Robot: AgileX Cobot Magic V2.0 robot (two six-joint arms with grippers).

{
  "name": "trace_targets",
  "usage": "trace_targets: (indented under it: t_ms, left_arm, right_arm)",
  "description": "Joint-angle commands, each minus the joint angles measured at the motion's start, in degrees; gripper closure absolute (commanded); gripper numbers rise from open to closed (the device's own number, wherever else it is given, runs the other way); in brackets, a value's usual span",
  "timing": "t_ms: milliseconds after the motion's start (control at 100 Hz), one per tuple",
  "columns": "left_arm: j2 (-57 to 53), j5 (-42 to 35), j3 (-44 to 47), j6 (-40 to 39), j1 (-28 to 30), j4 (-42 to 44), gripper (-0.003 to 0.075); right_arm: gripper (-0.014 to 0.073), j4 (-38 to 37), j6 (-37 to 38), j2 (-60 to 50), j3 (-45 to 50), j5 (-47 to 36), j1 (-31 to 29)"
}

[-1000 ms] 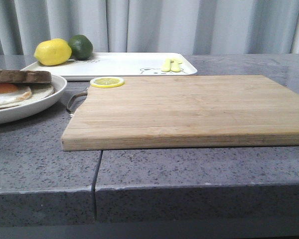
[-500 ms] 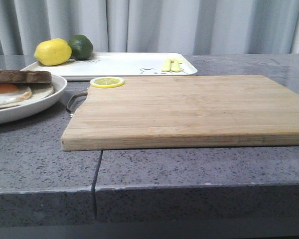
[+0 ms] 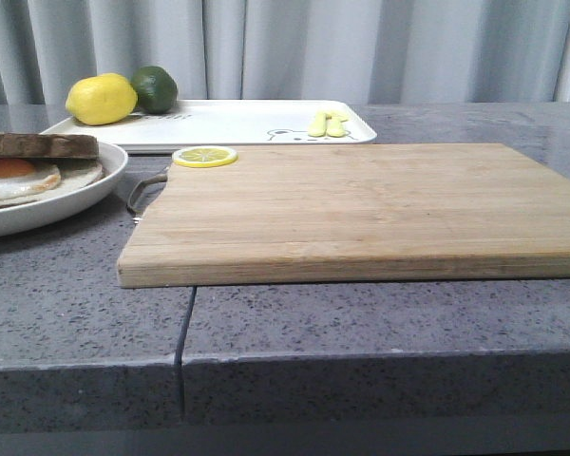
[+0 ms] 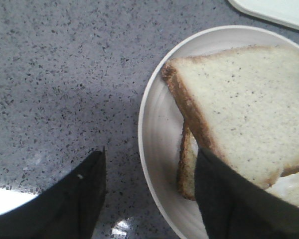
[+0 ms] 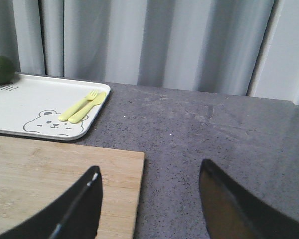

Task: Place bread and move sandwich to tray
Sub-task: 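Grasp the rim of the white plate with the left gripper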

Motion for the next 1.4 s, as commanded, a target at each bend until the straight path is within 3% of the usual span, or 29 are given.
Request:
trace_targets:
  t_ms: [0,1390]
  left_arm:
    - [0.78,-3.27,-1.62,-0.71,0.13,-1.21,0.0354]
    - [14.24,-7.15,-1.62,-0.71,0.13,-5.44,0.0354]
  right_arm:
    - [0.0156,-0.51,0.22,0.08,-1.48,-4.21,-0.25]
    - [0.0156,-0.51,0.22,0.1,-1.48,-4.37,-0.25]
